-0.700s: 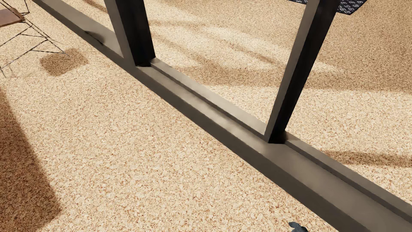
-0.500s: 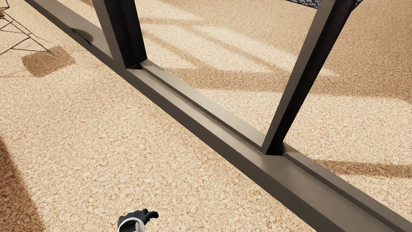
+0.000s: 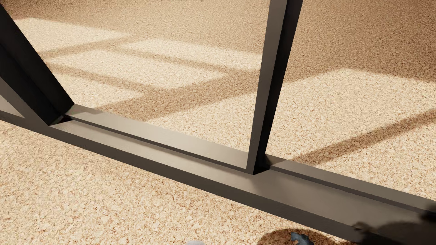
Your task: Move towards the table
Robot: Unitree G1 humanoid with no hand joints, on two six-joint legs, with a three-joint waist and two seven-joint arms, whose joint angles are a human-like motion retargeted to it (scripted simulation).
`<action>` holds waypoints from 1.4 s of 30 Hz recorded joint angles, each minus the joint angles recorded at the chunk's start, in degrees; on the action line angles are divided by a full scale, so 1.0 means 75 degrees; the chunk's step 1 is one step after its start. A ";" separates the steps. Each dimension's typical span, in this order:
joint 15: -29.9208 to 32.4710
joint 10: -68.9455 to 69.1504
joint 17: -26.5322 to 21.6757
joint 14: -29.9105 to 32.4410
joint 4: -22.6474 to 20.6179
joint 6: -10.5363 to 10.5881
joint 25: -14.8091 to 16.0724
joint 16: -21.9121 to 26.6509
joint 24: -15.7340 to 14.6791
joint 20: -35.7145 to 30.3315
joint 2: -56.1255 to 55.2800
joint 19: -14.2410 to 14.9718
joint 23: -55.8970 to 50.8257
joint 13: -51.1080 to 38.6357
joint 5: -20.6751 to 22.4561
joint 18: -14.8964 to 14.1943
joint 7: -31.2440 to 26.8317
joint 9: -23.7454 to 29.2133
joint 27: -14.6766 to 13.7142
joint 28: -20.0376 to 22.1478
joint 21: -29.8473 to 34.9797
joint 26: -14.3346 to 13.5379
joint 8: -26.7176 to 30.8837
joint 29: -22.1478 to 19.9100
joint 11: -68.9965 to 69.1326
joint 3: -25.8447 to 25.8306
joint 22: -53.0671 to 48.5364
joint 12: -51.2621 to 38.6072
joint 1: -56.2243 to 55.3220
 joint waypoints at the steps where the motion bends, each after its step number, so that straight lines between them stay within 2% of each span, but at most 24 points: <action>1: -0.0014 -0.0875 -0.0020 -0.0269 -0.0413 0.0063 0.0152 -0.0087 0.0344 -0.0059 0.0021 0.0110 -0.0278 -0.0055 0.0101 -0.0193 -0.0592 -0.0012 -0.0116 -0.0595 0.0078 -0.0195 0.0509 -0.0050 -0.0040 0.0090 0.0570 0.0180 0.0086; 3: -0.0095 -0.3390 -0.0147 -0.0289 -0.1475 0.0088 0.0161 -0.0216 0.0912 0.0047 -0.0098 0.0272 -0.0602 -0.0185 0.0322 -0.0429 -0.2937 -0.0042 -0.0261 -0.1697 0.0337 -0.0705 0.1645 0.0079 0.0079 0.0265 0.1179 0.0588 0.0957; 4: -0.0122 -0.4435 -0.0200 -0.0406 -0.1588 0.0052 0.0110 -0.0303 0.1161 0.0163 -0.0195 0.0304 -0.0640 -0.0270 0.0470 -0.0254 -0.3855 -0.0042 -0.0232 -0.1972 0.0434 -0.0875 0.2195 0.0158 0.0173 0.0300 0.1190 0.0795 0.1539; 5: -0.0173 -0.5138 -0.0232 -0.0745 -0.1291 -0.0012 0.0040 -0.0405 0.1375 0.0281 -0.0407 0.0316 -0.0603 -0.0364 0.0659 -0.0110 -0.3816 -0.0010 -0.0127 -0.1936 0.0497 -0.0941 0.2686 0.0172 0.0484 0.0259 0.1067 0.0965 0.1936; 7: 0.0121 -0.6252 -0.0295 -0.0784 -0.0713 -0.0272 -0.0125 -0.0605 0.1684 0.0355 -0.1375 0.0447 -0.0530 -0.0449 0.1005 -0.0001 -0.2656 0.0135 0.0283 -0.1167 0.0438 -0.0905 0.3540 0.0035 0.1899 0.0107 0.0714 0.1096 0.2300; 8: 0.0598 -0.6394 -0.0256 -0.0775 -0.0582 -0.0443 -0.0100 -0.0541 0.1784 0.0329 -0.2051 0.0830 -0.0496 -0.0340 0.1136 -0.0023 -0.2109 0.0222 0.0478 -0.0666 0.0306 -0.0819 0.3629 -0.0082 0.2871 0.0045 0.0642 0.1028 0.2320; 9: 0.1031 -0.6440 -0.0228 -0.0805 -0.0473 -0.0609 0.0017 -0.0330 0.1894 0.0277 -0.2662 0.1392 -0.0403 -0.0129 0.1106 -0.0054 -0.1623 0.0285 0.0623 -0.0298 0.0152 -0.0698 0.3385 -0.0164 0.3648 -0.0004 0.0722 0.0830 0.2333; 10: 0.1153 -0.6471 -0.0272 -0.0839 -0.0383 -0.0750 0.0159 0.0004 0.2103 0.0171 -0.3142 0.1683 -0.0231 0.0148 0.0873 -0.0063 -0.1218 0.0316 0.0743 -0.0175 0.0004 -0.0588 0.2915 -0.0162 0.4130 -0.0041 0.0922 0.0505 0.2377; 12: 0.0865 -0.6715 -0.0569 -0.0849 -0.0230 -0.0950 0.0273 0.0801 0.2701 -0.0019 -0.3610 0.1421 0.0379 0.0754 0.0161 -0.0050 -0.0614 0.0291 0.1017 -0.0491 -0.0312 -0.0504 0.2058 0.0009 0.4167 -0.0140 0.1277 -0.0330 0.2592; 14: 0.1010 -0.7039 -0.0742 -0.0850 -0.0106 -0.1046 0.0254 0.1366 0.3342 -0.0247 -0.3543 0.1350 0.1230 0.1169 -0.0311 -0.0092 -0.0194 0.0202 0.1719 -0.0723 -0.0867 -0.0428 0.1972 0.0030 0.3058 -0.0271 0.1383 -0.1323 0.2885; 16: 0.1226 -0.7308 -0.0888 -0.0878 0.0004 -0.1037 0.0043 0.1631 0.4063 -0.1043 -0.3147 0.1363 0.2064 0.1451 -0.0709 -0.0140 0.0150 0.0122 0.2442 -0.0581 -0.1375 -0.0921 0.2338 -0.0125 0.1150 -0.0384 0.1269 -0.2350 0.3168; 18: 0.1279 -0.7397 -0.1093 -0.1012 0.0096 -0.0976 -0.0763 0.1502 0.4405 -0.1895 -0.2840 0.1177 0.2616 0.1607 -0.1286 -0.0194 0.0610 0.0104 0.2632 -0.0279 -0.1186 -0.1561 0.2407 -0.0077 -0.0528 -0.0457 0.0934 -0.3356 0.3420; 20: 0.1163 -0.7326 -0.1151 -0.1251 0.0197 -0.0932 -0.1209 0.0991 0.4148 -0.2255 -0.3033 0.0980 0.2680 0.1499 -0.1961 -0.0296 0.1314 0.0163 0.2284 0.0206 -0.1105 -0.1705 0.1538 0.0302 -0.0966 -0.0487 0.0241 -0.3975 0.3670; 22: 0.1094 -0.7208 -0.1027 -0.1534 0.0379 -0.0900 -0.1015 0.0431 0.3546 -0.2489 -0.3379 0.0698 0.2405 0.1090 -0.2431 -0.0494 0.2202 0.0262 0.1825 0.0953 -0.1315 -0.1589 0.0401 0.0730 -0.0646 -0.0525 -0.0769 -0.4183 0.3970; 24: 0.0852 -0.7041 -0.0767 -0.1786 0.0639 -0.0871 -0.0900 0.0049 0.2706 -0.2793 -0.3646 0.0290 0.1869 0.0700 -0.2676 -0.0816 0.3057 0.0364 0.1383 0.1621 -0.1167 -0.1491 -0.0577 0.0704 0.0141 -0.0609 -0.1710 -0.4230 0.4306; 26: 0.0512 -0.6662 -0.0339 -0.1841 0.1005 -0.0840 -0.0918 -0.0077 0.1598 -0.2972 -0.3553 0.0181 0.1199 0.0580 -0.2669 -0.1184 0.3672 0.0420 0.0834 0.1781 -0.0615 -0.1588 -0.1546 0.0525 0.0924 -0.0720 -0.2272 -0.4242 0.4568; 28: 0.0738 -0.5647 0.0237 -0.1210 0.1589 -0.0756 -0.0760 0.0161 0.0901 -0.3081 -0.3341 -0.0400 0.0711 0.0657 -0.2131 -0.1277 0.3891 0.0450 0.0370 0.1617 0.0015 -0.1472 -0.1960 0.0681 0.1254 -0.0833 -0.2487 -0.4141 0.4585; 30: 0.0177 -0.3444 0.0703 0.0119 0.2538 -0.0556 -0.0363 0.0490 0.0817 -0.2925 -0.3320 -0.0806 0.0764 0.0754 -0.1258 -0.1245 0.3533 0.0503 0.0352 0.1558 0.0423 -0.1008 -0.1698 0.0881 0.1962 -0.0818 -0.2322 -0.3673 0.4144; 32: -0.0518 -0.0964 0.0628 0.1163 0.2956 -0.0292 -0.0171 0.0385 0.0657 -0.2385 -0.2828 -0.0822 0.1072 0.0779 -0.0377 -0.0345 0.2227 0.0556 0.0750 0.1542 0.0549 -0.0360 -0.1263 0.0994 0.2272 -0.0616 -0.1551 -0.3086 0.3112; 34: -0.0855 0.0636 0.0005 0.0644 0.2432 -0.0119 -0.0914 -0.0012 0.0091 -0.1415 -0.1992 -0.0764 0.1434 0.0584 0.0369 0.0023 0.1034 0.0567 0.0919 0.1506 0.0903 0.0446 -0.0629 0.1106 0.1946 -0.0419 -0.0506 -0.2413 0.1829; 36: -0.1044 0.1005 -0.0447 0.0636 0.2045 -0.0069 -0.1339 -0.0297 -0.0604 -0.0613 -0.1092 -0.0673 0.1753 0.0179 0.0888 0.0117 0.0592 0.0514 0.1244 0.1155 0.0709 0.0964 0.0257 0.0968 0.1411 -0.0232 0.0215 -0.1490 0.0697; 38: -0.1295 0.0211 -0.0702 0.0535 0.2067 -0.0065 -0.1094 -0.0297 -0.0833 -0.0566 -0.0305 -0.0621 0.1974 -0.0368 0.1161 0.0528 0.0759 0.0455 0.1359 0.0774 0.0251 0.0802 0.1207 0.0667 0.1051 -0.0031 0.0369 -0.0325 -0.0279; 40: -0.1553 -0.1821 -0.1001 0.0540 0.2146 -0.0043 -0.0750 -0.0212 -0.0500 -0.0985 0.0423 -0.0590 0.2062 -0.0942 0.1273 0.0938 0.1568 0.0435 0.1215 0.0660 0.0019 0.0251 0.2027 0.0512 0.0714 0.0147 0.0497 0.0647 -0.0875; 42: -0.1679 -0.5091 -0.1185 0.0984 0.1244 -0.0002 -0.0610 -0.0155 0.0071 -0.1326 0.1222 -0.0562 0.2046 -0.1320 0.1229 0.0396 0.1802 0.0447 0.1140 0.0245 0.0011 -0.0179 0.2486 0.0185 0.0138 0.0267 0.0770 0.1174 -0.1063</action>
